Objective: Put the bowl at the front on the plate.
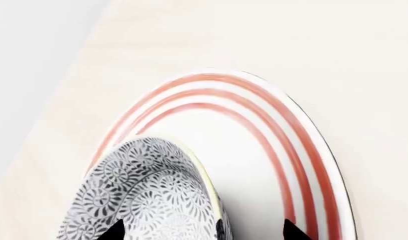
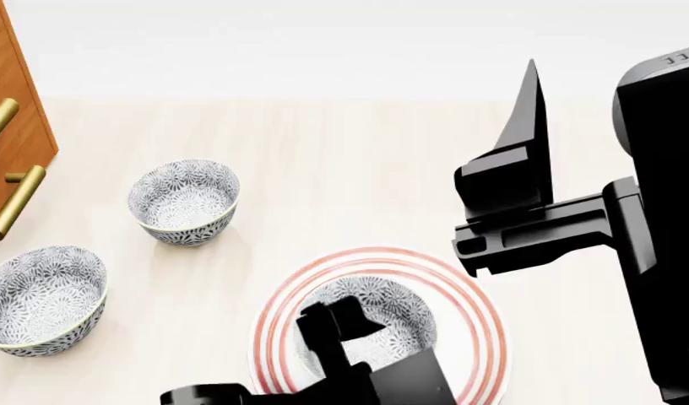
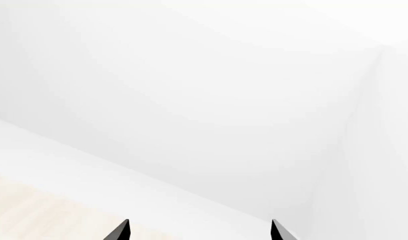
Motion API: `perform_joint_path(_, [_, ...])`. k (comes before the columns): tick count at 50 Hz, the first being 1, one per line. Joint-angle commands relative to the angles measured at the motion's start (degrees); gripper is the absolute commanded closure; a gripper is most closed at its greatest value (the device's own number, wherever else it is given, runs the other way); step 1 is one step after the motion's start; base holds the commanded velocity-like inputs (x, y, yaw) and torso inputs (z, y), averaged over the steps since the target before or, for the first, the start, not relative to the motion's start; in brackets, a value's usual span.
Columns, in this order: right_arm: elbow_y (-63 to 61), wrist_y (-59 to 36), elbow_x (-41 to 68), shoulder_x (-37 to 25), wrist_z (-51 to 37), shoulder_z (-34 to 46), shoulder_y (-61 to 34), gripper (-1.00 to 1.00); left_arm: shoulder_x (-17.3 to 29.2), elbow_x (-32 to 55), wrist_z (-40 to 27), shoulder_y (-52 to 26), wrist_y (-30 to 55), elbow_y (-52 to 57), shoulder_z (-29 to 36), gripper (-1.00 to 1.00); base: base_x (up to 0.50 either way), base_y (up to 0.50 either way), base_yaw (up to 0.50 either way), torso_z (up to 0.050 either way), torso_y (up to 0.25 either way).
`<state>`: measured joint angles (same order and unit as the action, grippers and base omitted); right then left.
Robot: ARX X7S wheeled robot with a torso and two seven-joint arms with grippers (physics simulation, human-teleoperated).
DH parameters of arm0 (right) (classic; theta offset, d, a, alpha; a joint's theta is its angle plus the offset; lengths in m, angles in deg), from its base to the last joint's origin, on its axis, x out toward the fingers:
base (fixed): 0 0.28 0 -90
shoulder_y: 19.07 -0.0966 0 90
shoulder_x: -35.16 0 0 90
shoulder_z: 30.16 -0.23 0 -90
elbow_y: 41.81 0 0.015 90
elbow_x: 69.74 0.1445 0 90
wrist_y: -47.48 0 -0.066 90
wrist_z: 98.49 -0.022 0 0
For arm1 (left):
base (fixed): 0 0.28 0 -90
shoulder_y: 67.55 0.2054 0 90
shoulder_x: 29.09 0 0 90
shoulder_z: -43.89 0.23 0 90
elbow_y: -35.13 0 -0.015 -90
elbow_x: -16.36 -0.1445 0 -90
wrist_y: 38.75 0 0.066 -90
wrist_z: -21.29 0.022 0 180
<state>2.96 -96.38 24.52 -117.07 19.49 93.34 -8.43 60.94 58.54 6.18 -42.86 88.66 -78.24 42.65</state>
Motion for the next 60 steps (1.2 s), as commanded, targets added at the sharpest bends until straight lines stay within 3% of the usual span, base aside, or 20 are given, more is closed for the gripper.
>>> perform_joint_path(1, [0.0,-0.28,0.52,0.09,-0.33,-0.01,-0.57,-1.0,-0.03,1.83,-0.54,-0.74,-1.09,0.14,-0.2,-1.0,0.0,0.0,0.0,0.0,0.0])
perform_joint_path(12, [0.07,-0.42,0.56,0.22,-0.39,-0.09,-1.03,-1.0,-0.03,4.83,1.26,-1.74,-2.04,0.24,-0.15,-1.0,0.0,0.0,0.0,0.0,0.0])
perform_joint_path(20, [0.27,-1.01,0.8,1.08,-0.68,0.11,-2.16,-1.0,-0.03,14.13,7.16,-4.52,-4.06,-0.81,-0.15,-1.0,0.0,0.0,0.0,0.0,0.0])
perform_joint_path(33, [0.64,-2.07,1.47,2.44,-1.22,0.58,-4.06,-1.0,-0.03,27.2,8.85,-11.13,-10.29,-4.94,-0.65,-1.0,0.0,0.0,0.0,0.0,0.0])
perform_joint_path(47, [-0.87,-1.57,4.04,0.72,-3.09,-0.23,-4.7,-1.0,0.03,29.44,9.05,-13.75,-11.46,-8.48,-0.34,-1.0,0.0,0.0,0.0,0.0,0.0])
perform_joint_path(60, [-3.12,-0.64,7.19,-2.54,-4.99,-1.65,-5.21,-1.0,1.91,33.17,12.03,-16.02,-11.46,-15.08,-4.49,-1.0,0.0,0.0,0.0,0.0,0.0])
